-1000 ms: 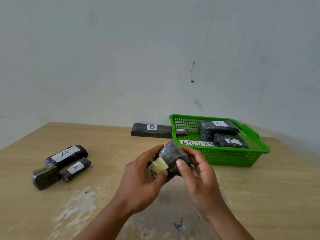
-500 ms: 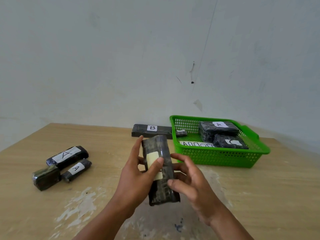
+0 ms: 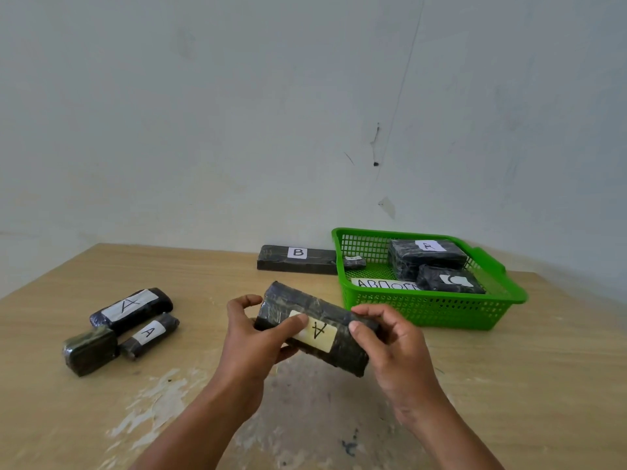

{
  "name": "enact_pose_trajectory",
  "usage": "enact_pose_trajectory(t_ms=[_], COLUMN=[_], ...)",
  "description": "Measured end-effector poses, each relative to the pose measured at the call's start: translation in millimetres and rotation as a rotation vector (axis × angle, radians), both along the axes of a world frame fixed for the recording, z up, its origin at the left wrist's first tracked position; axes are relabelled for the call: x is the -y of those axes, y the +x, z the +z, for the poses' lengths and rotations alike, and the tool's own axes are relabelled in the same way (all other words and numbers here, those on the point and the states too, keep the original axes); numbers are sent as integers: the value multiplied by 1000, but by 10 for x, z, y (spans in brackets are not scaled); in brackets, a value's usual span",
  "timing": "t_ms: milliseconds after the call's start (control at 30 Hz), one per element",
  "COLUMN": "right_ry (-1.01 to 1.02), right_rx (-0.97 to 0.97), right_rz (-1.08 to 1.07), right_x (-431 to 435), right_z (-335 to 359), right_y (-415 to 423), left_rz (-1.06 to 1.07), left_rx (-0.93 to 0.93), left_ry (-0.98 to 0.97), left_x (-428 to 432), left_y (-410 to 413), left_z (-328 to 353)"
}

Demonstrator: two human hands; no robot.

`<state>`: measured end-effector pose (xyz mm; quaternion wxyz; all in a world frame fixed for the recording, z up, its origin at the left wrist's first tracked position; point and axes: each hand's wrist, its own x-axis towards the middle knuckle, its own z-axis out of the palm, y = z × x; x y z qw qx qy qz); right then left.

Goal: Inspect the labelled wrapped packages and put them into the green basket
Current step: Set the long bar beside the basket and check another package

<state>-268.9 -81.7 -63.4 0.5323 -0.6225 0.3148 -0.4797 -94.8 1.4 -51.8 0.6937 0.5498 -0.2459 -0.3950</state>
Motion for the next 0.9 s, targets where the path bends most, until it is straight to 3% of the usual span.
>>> enact_pose_trajectory(t_ms=[200, 567, 667, 900], right_ry=[47, 94, 100, 8], right_rx=[61, 16, 89, 51], right_rz=[-34, -4, -54, -34], right_x=[-25, -61, 4, 55], right_z=[-12, 24, 70, 85], right_y=[59, 66, -9, -102], left_rz=[-25, -137, -127, -130], left_rx=[-29, 143, 114, 36], left_ry=[-42, 9, -14, -126], left_x=[-11, -29, -31, -43], left_y=[-76, -73, -30, 7], left_z=[9, -19, 8, 25])
